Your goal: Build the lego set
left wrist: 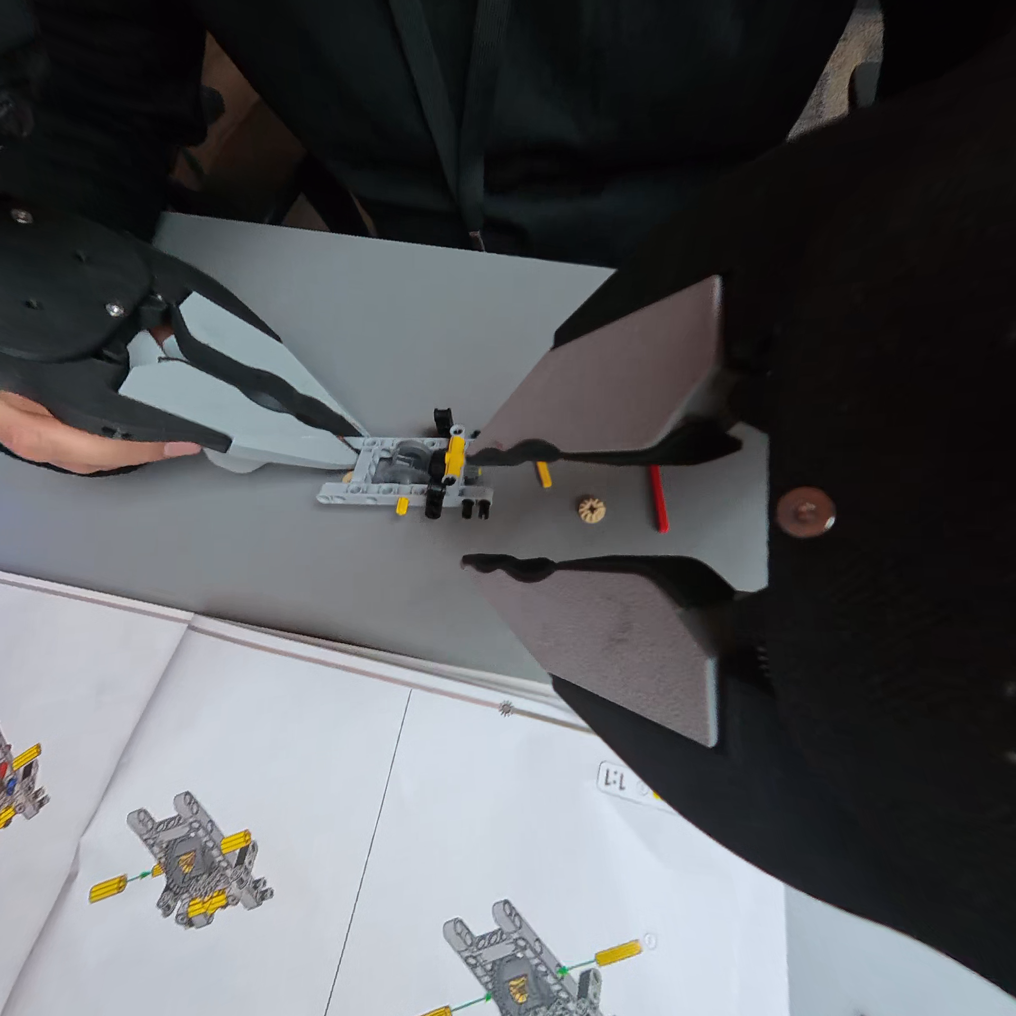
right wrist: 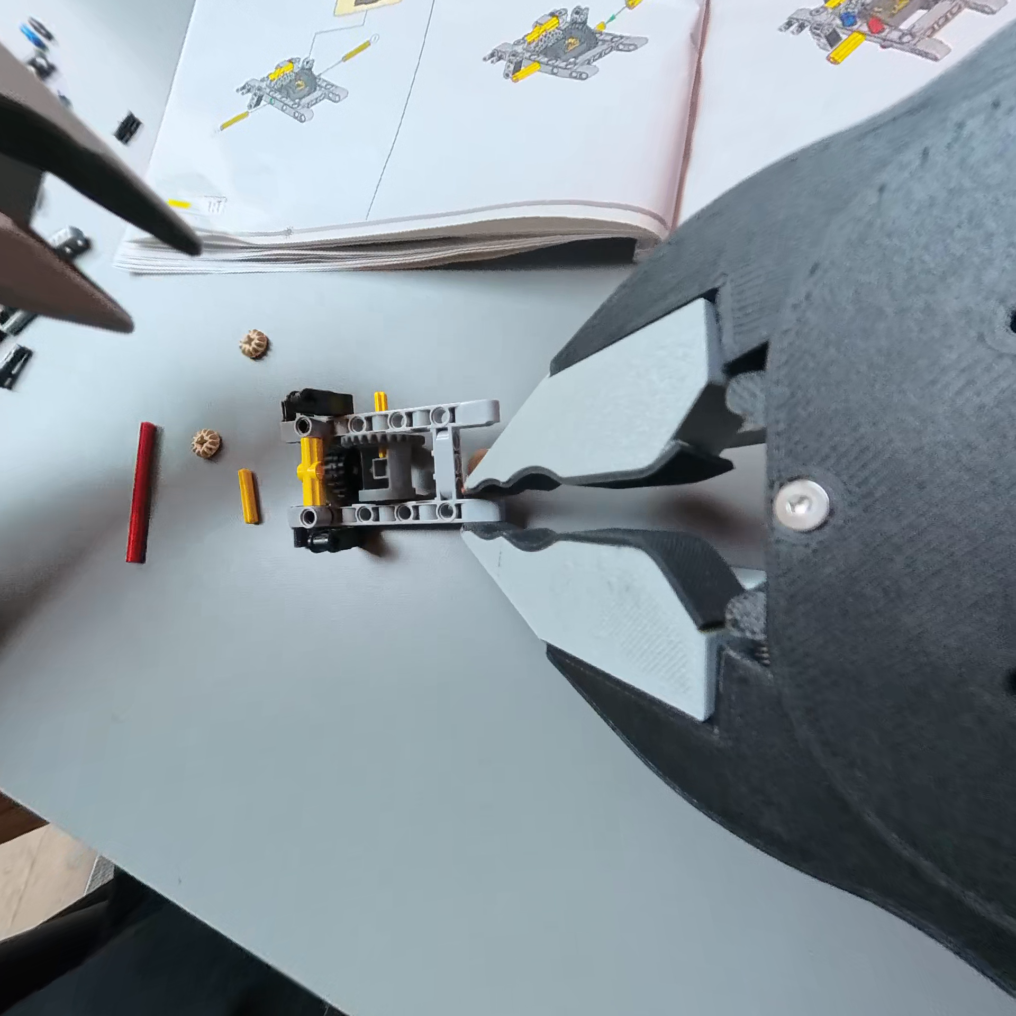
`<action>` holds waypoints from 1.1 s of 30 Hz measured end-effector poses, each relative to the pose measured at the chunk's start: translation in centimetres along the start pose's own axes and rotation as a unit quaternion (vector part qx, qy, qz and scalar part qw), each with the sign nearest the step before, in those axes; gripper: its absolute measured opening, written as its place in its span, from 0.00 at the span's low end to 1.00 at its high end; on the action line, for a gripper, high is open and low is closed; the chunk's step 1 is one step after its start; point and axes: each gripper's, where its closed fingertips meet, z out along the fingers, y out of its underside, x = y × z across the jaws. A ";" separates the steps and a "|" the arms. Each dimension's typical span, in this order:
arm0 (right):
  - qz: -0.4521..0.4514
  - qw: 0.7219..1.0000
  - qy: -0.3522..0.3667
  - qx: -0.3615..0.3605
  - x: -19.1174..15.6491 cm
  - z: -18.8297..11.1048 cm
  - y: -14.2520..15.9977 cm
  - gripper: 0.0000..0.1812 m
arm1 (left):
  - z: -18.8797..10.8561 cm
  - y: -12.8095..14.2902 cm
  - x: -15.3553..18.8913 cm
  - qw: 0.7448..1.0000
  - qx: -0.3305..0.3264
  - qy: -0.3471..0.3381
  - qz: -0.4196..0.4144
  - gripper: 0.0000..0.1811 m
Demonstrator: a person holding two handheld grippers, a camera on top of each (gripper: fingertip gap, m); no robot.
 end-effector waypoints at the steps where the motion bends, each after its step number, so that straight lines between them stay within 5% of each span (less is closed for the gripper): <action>1: -0.004 1.000 0.002 -0.002 0.0 0.1 0.0 0.03 | 0.0 0.5 0.3 1.000 -0.005 -0.003 0.001 0.16; 6: -0.007 1.000 0.011 -0.005 0.1 -0.2 0.1 0.06 | 0.2 3.3 1.8 0.999 -0.035 -0.017 0.003 0.15; 12: 0.011 0.999 0.037 0.024 0.2 -2.1 -0.6 0.06 | 1.9 5.2 4.4 0.995 -0.046 -0.009 0.089 0.10; 15: 0.022 0.998 0.043 0.035 0.1 -2.6 -0.6 0.06 | 2.8 6.2 3.1 0.985 -0.092 -0.049 0.135 0.11; 22: 0.035 0.997 0.050 0.049 -0.4 -3.4 -0.8 0.05 | 4.0 6.9 2.4 0.963 -0.158 -0.056 0.211 0.14; 26: 0.036 0.996 0.049 0.060 -1.0 -3.7 -1.3 0.05 | 4.2 6.8 2.1 0.959 -0.165 -0.054 0.222 0.01; 33: 0.044 0.996 0.030 0.078 -2.1 -3.3 -2.2 0.05 | 4.6 6.7 2.9 0.967 -0.129 -0.050 0.214 0.01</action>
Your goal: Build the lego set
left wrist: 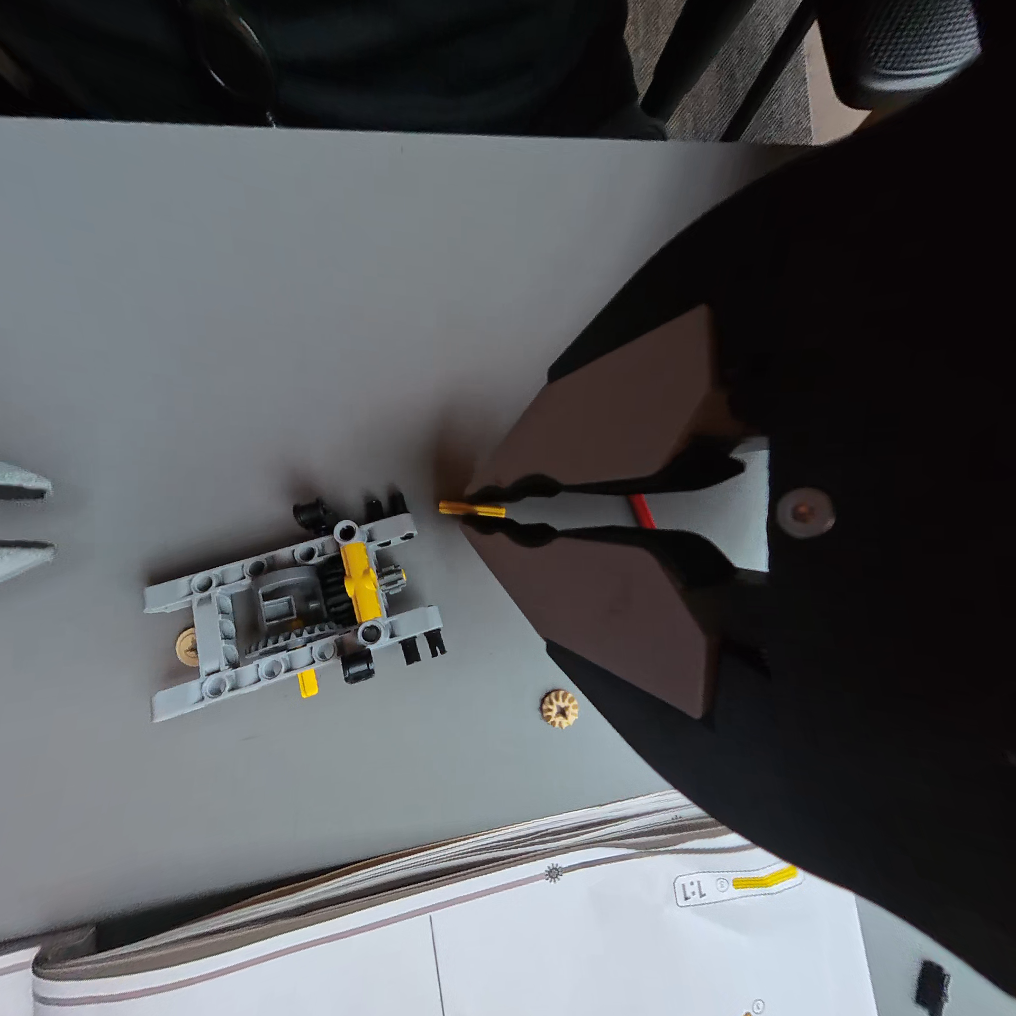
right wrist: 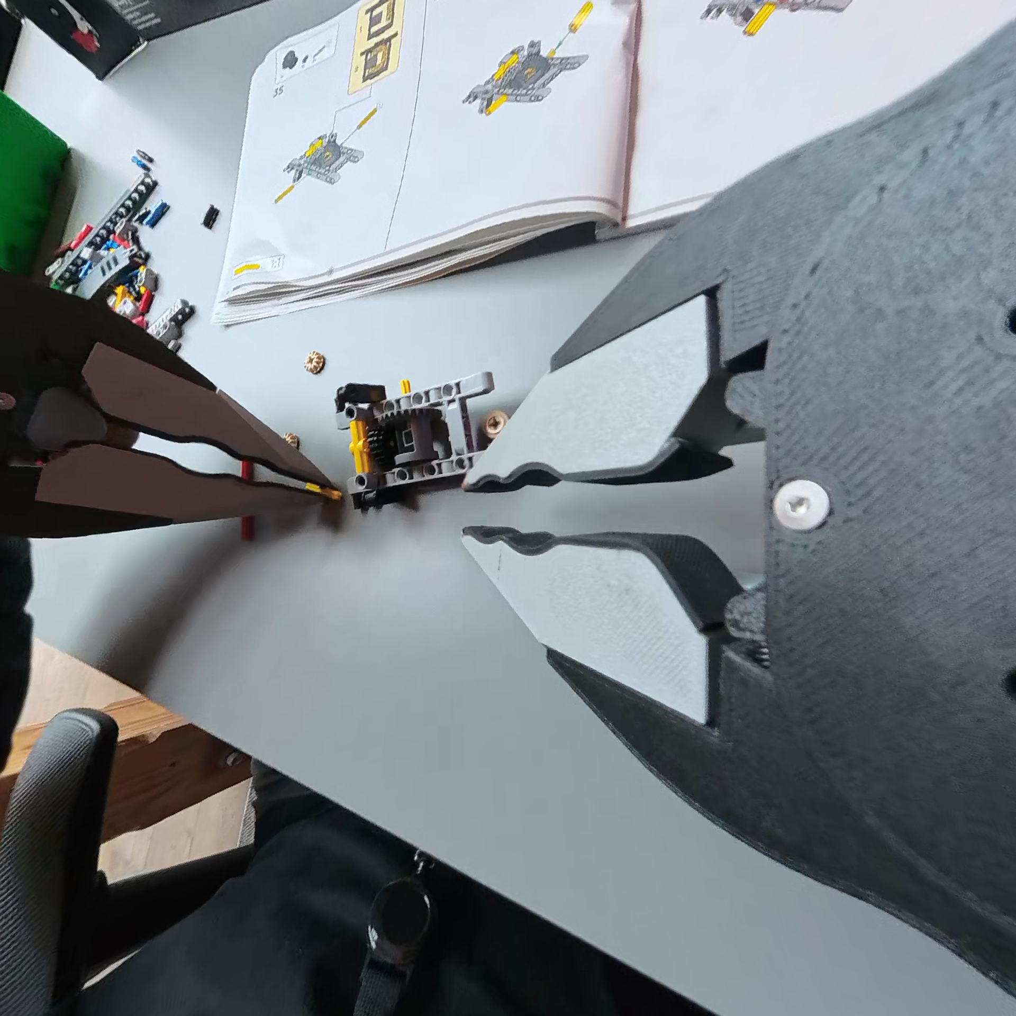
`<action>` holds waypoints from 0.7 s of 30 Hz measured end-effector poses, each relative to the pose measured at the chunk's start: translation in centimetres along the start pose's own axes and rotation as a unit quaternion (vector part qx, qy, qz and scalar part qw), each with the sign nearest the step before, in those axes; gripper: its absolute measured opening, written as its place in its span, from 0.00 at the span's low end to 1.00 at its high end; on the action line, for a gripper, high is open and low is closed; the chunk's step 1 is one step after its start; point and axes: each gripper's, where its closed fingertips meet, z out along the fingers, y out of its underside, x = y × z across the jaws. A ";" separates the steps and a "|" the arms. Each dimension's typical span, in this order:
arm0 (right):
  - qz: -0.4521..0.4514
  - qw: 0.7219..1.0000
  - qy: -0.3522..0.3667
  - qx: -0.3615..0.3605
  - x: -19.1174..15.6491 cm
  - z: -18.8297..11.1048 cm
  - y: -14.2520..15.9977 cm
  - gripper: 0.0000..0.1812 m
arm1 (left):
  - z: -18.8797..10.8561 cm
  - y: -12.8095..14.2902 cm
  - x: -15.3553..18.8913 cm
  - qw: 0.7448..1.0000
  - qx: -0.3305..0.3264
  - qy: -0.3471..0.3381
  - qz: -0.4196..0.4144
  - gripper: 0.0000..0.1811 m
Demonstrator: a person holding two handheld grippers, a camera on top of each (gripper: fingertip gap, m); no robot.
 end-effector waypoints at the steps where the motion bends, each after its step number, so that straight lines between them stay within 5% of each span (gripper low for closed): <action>1: 0.003 1.000 -0.005 0.003 -0.3 0.2 -0.2 0.05 | 0.0 0.0 0.0 1.000 0.005 -0.009 0.001 0.01; 9: 0.004 1.000 0.015 0.009 -1.4 2.3 -1.5 0.07 | -0.3 -0.8 1.0 0.997 0.057 -0.018 -0.038 0.00; 21: -0.115 0.988 0.095 -0.025 -3.1 5.3 -3.2 0.07 | -0.2 -4.5 3.8 0.979 0.127 0.107 -0.121 0.00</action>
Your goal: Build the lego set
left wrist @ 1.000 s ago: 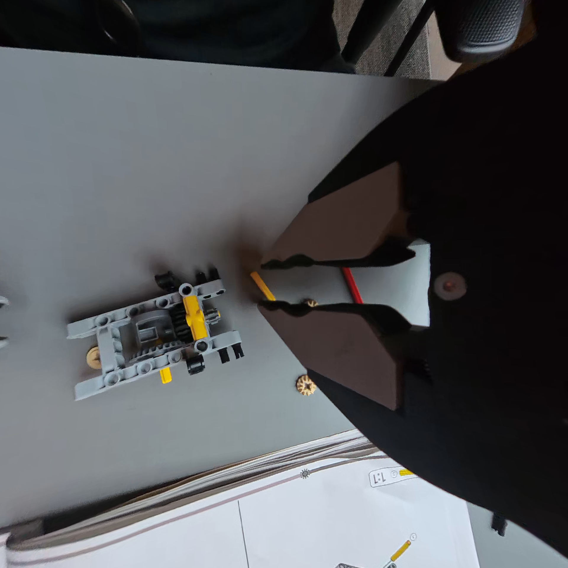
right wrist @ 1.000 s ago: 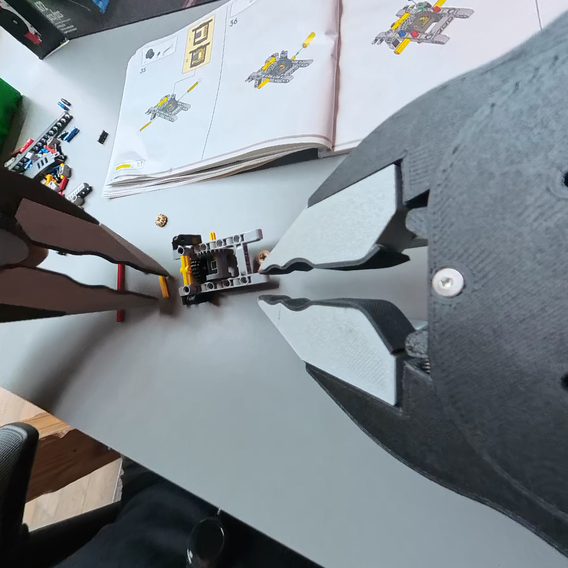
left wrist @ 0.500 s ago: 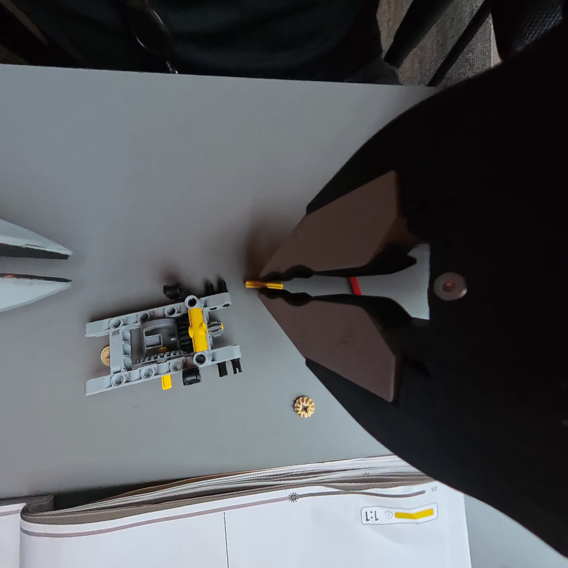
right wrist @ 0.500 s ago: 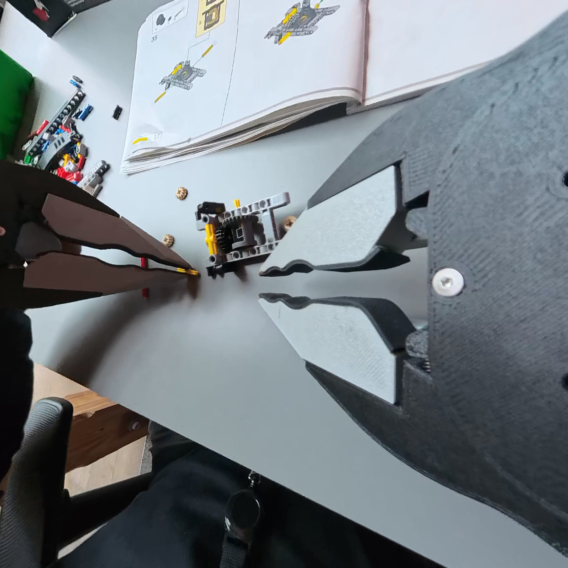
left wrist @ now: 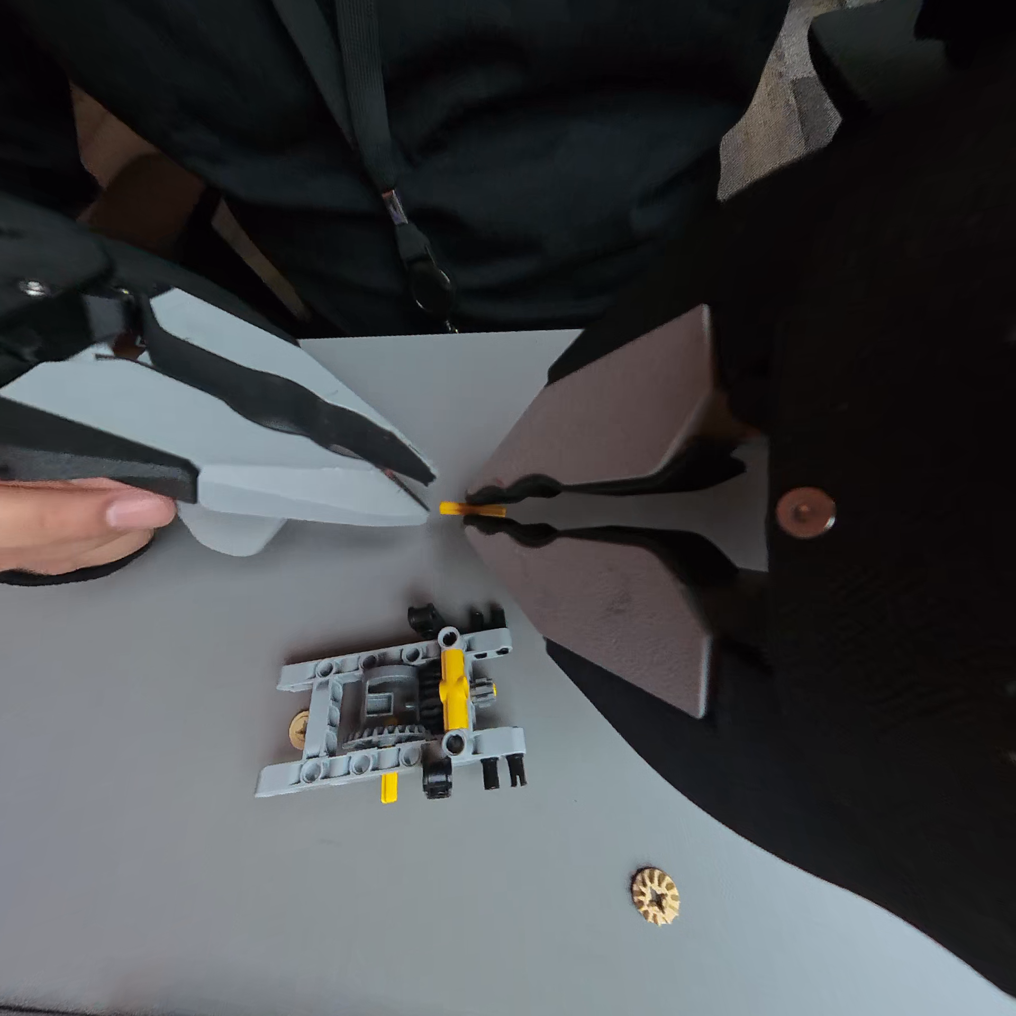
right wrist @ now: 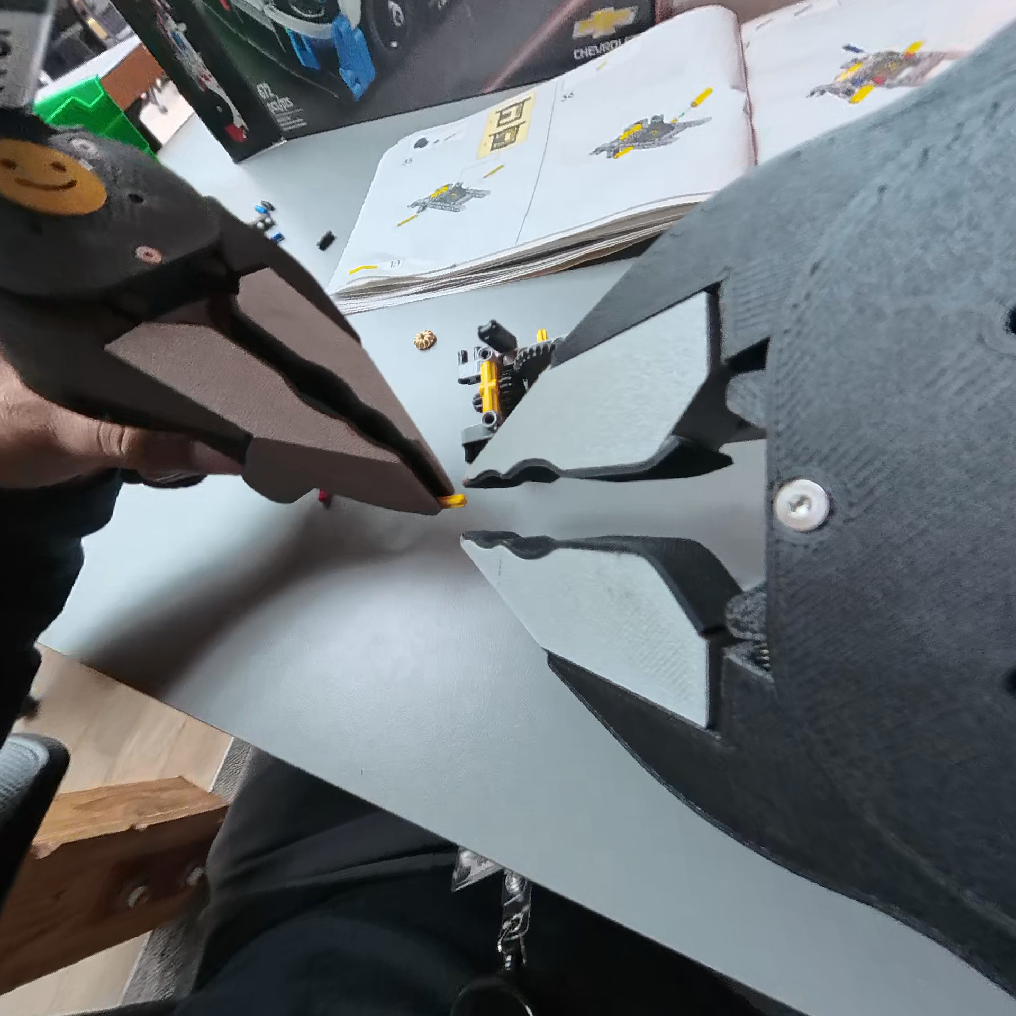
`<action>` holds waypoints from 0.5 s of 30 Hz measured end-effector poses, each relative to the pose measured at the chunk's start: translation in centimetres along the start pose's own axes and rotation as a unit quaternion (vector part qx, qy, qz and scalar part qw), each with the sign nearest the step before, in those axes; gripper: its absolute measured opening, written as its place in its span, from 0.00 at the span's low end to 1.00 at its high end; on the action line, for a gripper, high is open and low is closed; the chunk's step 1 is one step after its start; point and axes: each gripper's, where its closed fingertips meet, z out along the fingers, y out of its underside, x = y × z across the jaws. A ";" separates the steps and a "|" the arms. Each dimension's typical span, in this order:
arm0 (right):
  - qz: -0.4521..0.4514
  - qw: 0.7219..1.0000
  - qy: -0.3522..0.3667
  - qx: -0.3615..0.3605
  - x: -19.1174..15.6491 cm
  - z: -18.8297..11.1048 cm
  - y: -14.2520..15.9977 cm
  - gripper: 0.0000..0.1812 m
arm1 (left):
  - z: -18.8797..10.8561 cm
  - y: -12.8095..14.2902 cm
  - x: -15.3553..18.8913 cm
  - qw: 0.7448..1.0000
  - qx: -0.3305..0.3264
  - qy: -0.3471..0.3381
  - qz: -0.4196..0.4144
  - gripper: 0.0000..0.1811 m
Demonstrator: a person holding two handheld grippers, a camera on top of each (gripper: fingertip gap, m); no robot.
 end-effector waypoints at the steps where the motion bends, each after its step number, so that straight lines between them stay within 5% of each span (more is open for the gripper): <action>1: -0.009 1.000 0.004 -0.004 -0.1 0.1 0.1 0.06 | 0.1 -0.1 0.1 1.000 -0.001 0.003 0.001 0.00; 15: -0.024 1.000 0.002 -0.009 -0.4 0.1 0.3 0.01 | 0.8 -0.6 0.7 1.000 0.000 0.020 0.005 0.00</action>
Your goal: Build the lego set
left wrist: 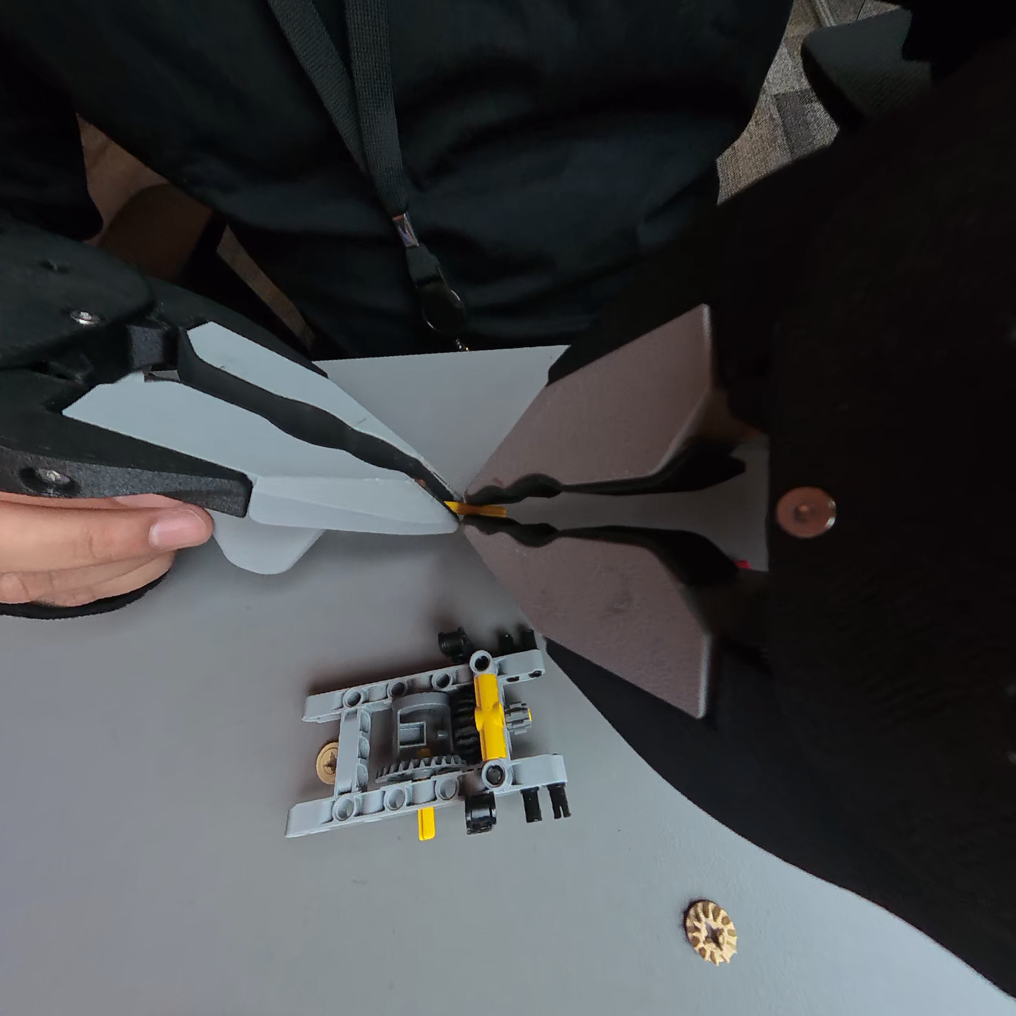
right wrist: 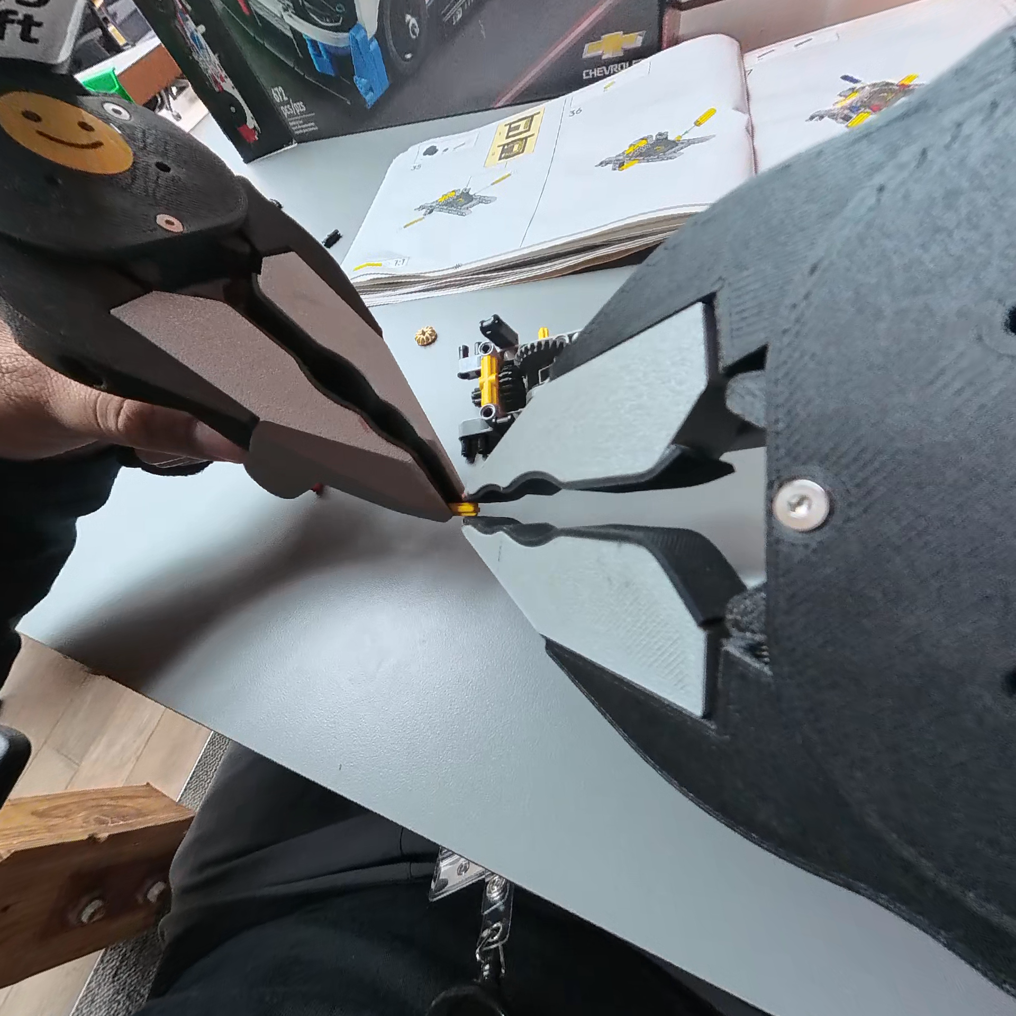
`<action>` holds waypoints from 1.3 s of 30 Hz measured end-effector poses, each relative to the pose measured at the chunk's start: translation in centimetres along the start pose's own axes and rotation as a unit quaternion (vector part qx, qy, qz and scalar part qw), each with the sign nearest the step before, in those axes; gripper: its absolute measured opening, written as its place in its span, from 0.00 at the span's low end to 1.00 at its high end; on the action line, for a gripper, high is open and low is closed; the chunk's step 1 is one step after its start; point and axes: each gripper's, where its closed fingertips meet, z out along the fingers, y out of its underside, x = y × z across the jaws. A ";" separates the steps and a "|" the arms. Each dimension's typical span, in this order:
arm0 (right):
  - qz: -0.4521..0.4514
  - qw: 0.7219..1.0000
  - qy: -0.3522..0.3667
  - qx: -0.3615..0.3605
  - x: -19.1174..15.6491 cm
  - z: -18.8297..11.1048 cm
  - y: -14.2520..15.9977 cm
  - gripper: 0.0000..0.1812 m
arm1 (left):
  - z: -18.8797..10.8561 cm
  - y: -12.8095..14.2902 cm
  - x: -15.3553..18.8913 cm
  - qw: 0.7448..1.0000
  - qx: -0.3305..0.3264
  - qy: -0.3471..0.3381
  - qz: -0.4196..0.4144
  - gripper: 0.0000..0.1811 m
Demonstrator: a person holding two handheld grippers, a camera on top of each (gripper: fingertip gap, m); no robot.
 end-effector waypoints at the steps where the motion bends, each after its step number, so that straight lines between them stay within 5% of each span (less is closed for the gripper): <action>1: 0.000 1.000 0.001 -0.001 0.0 0.0 0.0 0.01 | 0.0 0.0 0.0 1.000 0.001 0.001 -0.001 0.00; 39: -0.001 1.000 0.015 -0.014 0.6 -0.1 0.6 0.00 | -0.1 -0.1 -0.7 0.999 0.006 0.010 -0.043 0.01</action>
